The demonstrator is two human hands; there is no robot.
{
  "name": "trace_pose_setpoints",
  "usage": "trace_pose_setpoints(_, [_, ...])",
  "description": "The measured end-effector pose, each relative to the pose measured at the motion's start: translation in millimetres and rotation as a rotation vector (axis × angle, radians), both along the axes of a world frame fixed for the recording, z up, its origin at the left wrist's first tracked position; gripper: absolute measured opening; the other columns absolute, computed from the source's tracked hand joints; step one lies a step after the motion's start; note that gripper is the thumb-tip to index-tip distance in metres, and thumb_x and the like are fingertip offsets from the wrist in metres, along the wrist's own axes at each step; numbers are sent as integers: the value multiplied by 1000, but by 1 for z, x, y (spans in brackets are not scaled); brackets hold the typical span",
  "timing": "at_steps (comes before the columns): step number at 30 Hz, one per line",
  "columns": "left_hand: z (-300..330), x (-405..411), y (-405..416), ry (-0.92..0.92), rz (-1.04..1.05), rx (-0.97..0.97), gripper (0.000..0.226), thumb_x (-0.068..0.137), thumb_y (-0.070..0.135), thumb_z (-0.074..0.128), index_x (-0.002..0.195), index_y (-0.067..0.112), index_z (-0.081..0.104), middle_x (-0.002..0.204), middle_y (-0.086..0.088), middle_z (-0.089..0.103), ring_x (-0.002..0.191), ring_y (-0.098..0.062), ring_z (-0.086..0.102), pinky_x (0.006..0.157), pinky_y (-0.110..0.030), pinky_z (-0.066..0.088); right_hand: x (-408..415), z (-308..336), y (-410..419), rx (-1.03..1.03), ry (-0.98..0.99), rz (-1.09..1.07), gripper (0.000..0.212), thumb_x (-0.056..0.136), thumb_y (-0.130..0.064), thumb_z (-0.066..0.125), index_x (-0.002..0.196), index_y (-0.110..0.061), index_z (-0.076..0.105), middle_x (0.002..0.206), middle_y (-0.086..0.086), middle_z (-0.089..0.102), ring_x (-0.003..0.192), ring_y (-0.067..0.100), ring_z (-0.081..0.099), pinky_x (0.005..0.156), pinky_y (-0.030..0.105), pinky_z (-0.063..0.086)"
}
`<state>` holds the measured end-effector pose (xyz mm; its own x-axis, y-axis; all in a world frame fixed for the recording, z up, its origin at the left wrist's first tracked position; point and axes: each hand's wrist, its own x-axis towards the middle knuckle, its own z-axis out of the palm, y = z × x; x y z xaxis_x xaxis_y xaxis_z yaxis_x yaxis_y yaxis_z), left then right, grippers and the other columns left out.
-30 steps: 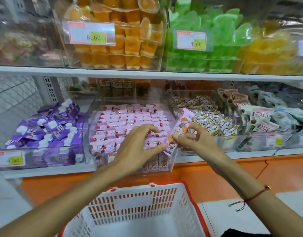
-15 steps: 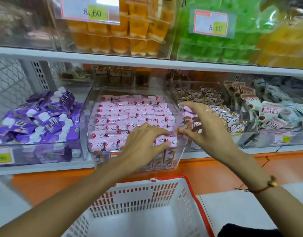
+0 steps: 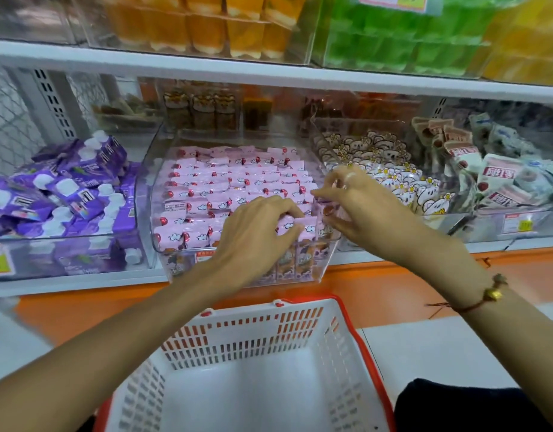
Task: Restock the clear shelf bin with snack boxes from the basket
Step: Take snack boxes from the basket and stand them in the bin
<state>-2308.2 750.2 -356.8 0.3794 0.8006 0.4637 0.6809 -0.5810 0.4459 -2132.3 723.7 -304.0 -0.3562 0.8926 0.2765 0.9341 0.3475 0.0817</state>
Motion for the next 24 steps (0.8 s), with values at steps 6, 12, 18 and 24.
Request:
trace_pose_setpoints(6, [-4,-5,-5,113,-41,163,20,87,39,62,104,30,66,102,12,66,92,-10,55,71,-23,40,-7,-31,-19,192,0,-35,35,75,-4,75,109,-6,70,95,12,68,89,33,62,62,34,49])
trace_pose_setpoints(12, [-5,-3,-4,147,-47,165,18,91,39,56,102,28,66,100,10,67,92,-14,55,77,-30,43,-6,-43,-35,184,26,17,25,73,0,70,97,-7,69,87,9,68,82,31,62,68,37,52])
trace_pose_setpoints(18, [-6,-3,-9,93,-48,181,19,92,33,55,108,26,63,107,10,64,99,-12,52,80,-25,37,19,-45,-49,32,434,-36,29,88,-7,60,110,-23,70,102,-9,68,99,6,55,79,24,48])
trace_pose_setpoints(24, [-1,13,-13,124,-130,223,28,91,33,58,118,26,62,116,10,64,106,-11,55,84,-26,42,18,-39,-19,-123,1055,-239,29,94,-20,56,121,-10,62,108,7,69,89,16,66,82,34,56])
